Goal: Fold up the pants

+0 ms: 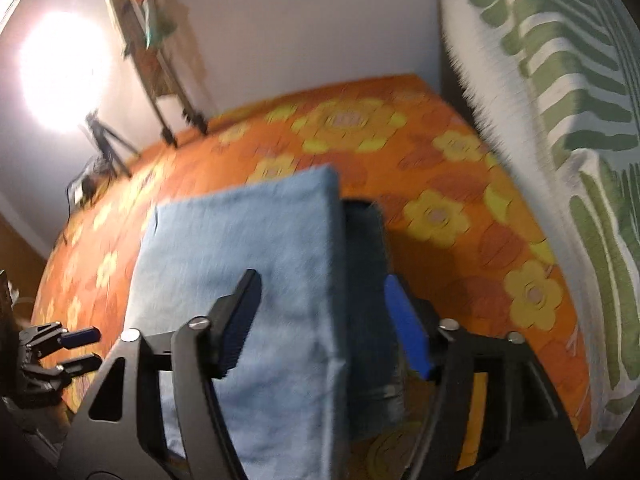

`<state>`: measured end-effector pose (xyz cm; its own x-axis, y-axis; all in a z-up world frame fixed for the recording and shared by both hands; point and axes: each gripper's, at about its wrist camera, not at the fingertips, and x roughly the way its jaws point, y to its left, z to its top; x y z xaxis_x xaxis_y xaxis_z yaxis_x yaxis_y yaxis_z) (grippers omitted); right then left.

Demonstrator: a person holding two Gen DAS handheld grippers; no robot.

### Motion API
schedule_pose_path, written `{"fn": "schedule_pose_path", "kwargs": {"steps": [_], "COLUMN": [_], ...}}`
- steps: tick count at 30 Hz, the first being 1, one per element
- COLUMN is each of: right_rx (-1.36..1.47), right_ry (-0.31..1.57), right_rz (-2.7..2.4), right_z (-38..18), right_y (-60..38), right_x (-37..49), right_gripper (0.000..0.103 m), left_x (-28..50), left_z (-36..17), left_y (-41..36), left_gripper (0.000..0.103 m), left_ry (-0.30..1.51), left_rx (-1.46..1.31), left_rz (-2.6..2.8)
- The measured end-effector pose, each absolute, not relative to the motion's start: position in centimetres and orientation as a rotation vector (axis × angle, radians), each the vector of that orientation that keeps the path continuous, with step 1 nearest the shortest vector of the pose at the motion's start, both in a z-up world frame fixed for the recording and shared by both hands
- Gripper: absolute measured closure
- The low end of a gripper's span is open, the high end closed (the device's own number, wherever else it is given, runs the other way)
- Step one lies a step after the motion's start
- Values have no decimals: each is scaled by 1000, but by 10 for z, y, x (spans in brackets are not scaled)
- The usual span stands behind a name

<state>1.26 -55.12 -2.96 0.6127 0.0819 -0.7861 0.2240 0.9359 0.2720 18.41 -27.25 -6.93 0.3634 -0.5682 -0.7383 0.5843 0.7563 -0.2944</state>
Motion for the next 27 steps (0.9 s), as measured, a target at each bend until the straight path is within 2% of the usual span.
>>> {"fn": "schedule_pose_path", "kwargs": {"steps": [2, 4, 13, 22, 27], "right_rx": [382, 390, 350, 463, 466], "right_ry": [906, 894, 958, 999, 1024], "right_rz": [-80, -58, -72, 5, 73], "right_z": [-30, -33, -58, -84, -93], "right_y": [-556, -558, -570, -591, -583], "right_x": [14, 14, 28, 43, 52], "right_gripper": [10, 0, 0, 0, 5], "left_x": [195, 207, 250, 272, 279], "left_z": [-67, -69, -102, -117, -120], "left_y": [-271, -274, -284, -286, -289], "left_gripper": [57, 53, 51, 50, 50], "left_ry": [936, 952, 1087, 1110, 1097], "left_rx": [3, -12, -110, -177, -185], "left_rz": [-719, -713, -653, -627, -646]}}
